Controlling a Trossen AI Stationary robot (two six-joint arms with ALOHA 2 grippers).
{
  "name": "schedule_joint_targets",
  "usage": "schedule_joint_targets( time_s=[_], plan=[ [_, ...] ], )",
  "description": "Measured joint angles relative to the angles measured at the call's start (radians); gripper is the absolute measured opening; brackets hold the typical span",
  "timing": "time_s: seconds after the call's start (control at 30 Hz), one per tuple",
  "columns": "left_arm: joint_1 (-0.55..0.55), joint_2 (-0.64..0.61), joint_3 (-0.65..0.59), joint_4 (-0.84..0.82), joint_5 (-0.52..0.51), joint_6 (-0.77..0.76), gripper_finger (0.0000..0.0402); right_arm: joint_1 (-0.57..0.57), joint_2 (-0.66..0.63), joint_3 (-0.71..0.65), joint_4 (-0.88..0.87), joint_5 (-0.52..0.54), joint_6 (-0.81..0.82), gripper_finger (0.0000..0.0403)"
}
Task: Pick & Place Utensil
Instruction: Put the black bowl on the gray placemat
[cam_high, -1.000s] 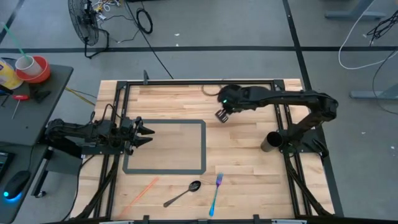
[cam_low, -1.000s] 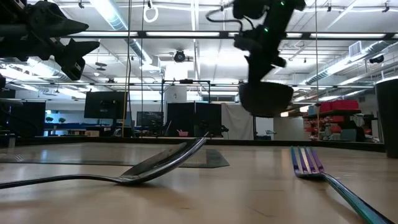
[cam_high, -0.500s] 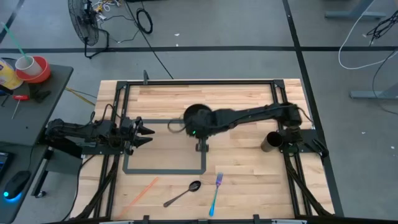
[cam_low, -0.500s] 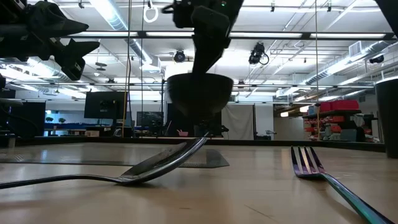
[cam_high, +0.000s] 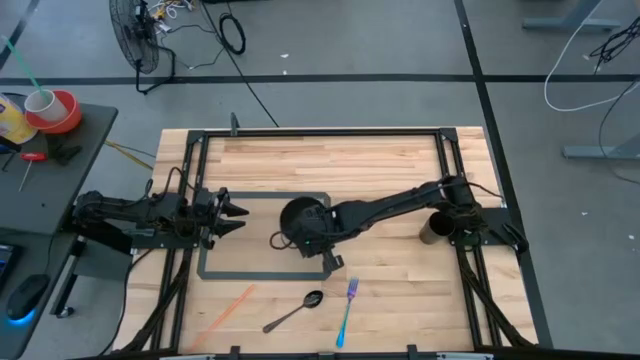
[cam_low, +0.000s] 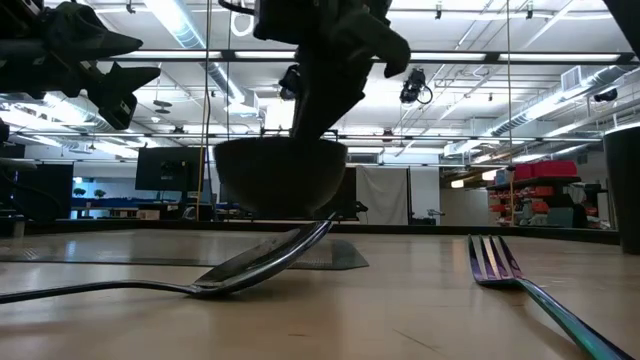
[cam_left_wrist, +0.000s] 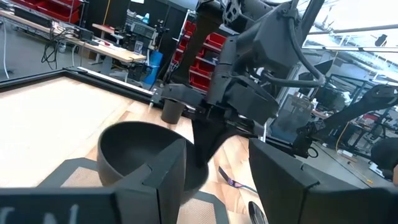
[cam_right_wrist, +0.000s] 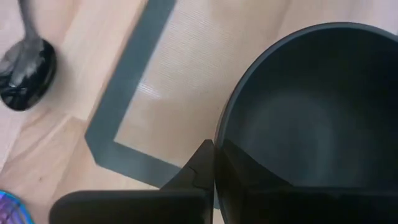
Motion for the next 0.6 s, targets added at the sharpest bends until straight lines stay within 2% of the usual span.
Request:
schedule_joint_targets(
  time_s=[0.27, 0.37, 0.6],
  plan=[
    [0.000, 0.000, 0.000, 0.000, 0.000, 0.000, 0.0181, 0.002, 0.008, -0.002, 0.038, -0.055, -0.023, 0.0014],
    [0.000, 0.000, 0.000, 0.000, 0.000, 0.000, 0.0181, 0.001, 0.006, -0.036, 0.142, -0.081, -0.042, 0.0014],
    [0.000, 0.000, 0.000, 0.000, 0.000, 0.000, 0.0181, 0.001, 0.008, -0.073, 0.167, -0.080, -0.078, 0.0014]
  ],
)
